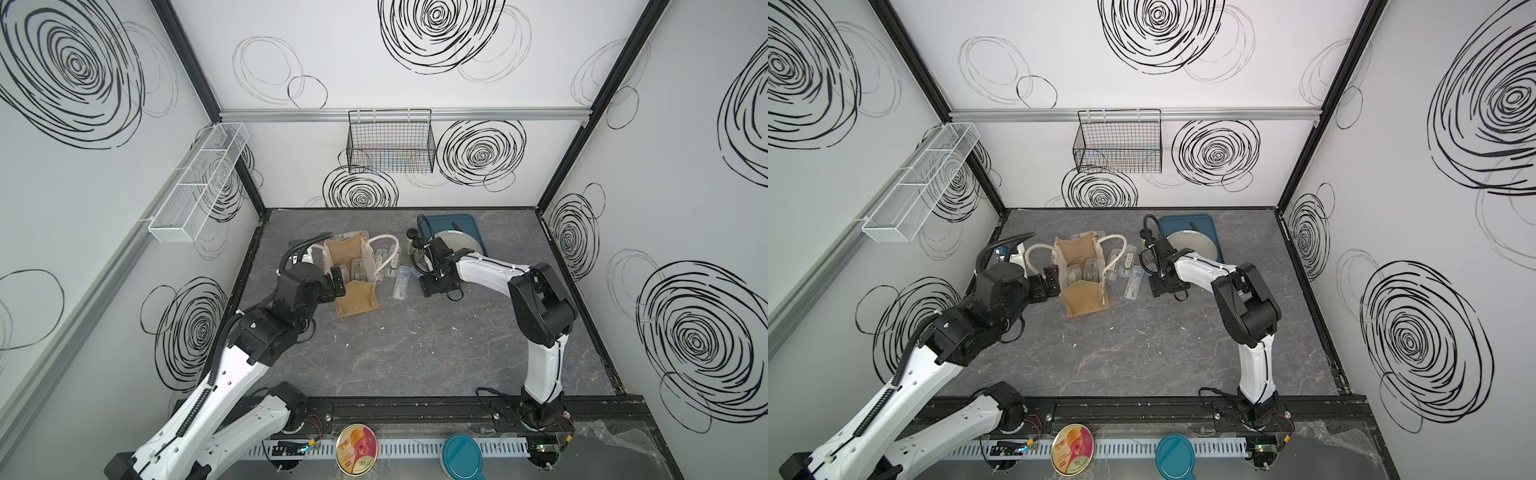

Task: Put the compass set into the canvas bag
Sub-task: Pick up the compass set at the center of the board.

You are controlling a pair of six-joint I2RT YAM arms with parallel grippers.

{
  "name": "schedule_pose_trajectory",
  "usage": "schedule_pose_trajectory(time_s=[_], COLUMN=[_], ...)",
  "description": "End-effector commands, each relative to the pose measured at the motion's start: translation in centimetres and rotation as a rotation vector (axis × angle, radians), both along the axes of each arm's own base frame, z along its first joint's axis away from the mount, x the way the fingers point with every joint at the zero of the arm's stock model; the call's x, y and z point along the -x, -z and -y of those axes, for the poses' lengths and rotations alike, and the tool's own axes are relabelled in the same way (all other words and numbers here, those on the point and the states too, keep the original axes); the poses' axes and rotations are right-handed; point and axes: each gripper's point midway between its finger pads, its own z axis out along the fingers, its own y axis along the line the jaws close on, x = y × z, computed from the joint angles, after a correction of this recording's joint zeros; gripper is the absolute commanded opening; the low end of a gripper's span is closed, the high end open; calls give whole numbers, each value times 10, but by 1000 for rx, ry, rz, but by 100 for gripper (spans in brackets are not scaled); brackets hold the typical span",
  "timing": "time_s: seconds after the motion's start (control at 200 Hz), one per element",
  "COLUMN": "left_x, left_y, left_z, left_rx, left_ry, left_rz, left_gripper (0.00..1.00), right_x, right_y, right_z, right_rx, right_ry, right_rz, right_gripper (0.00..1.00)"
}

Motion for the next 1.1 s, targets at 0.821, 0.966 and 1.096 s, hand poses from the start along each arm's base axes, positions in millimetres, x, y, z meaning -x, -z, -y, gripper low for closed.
schedule_pose_trajectory(time_s=[0.821,0.966,1.096], left_x=[-9,-9,-9], left_y=[-16,-16,-11], left_z=[2,0,-2], left_rx=[44,47,68], left_ry=[4,3,-1], left_rz=[53,51,36], left_gripper=[99,99,99], right_x=[5,7,16], right_y=[28,29,22], right_z=[-25,-27,-26], right_rx=[15,20,7], right_ry=[-36,-40,-33], right_rz=[-94,-108,-109], right_gripper=[59,53,47])
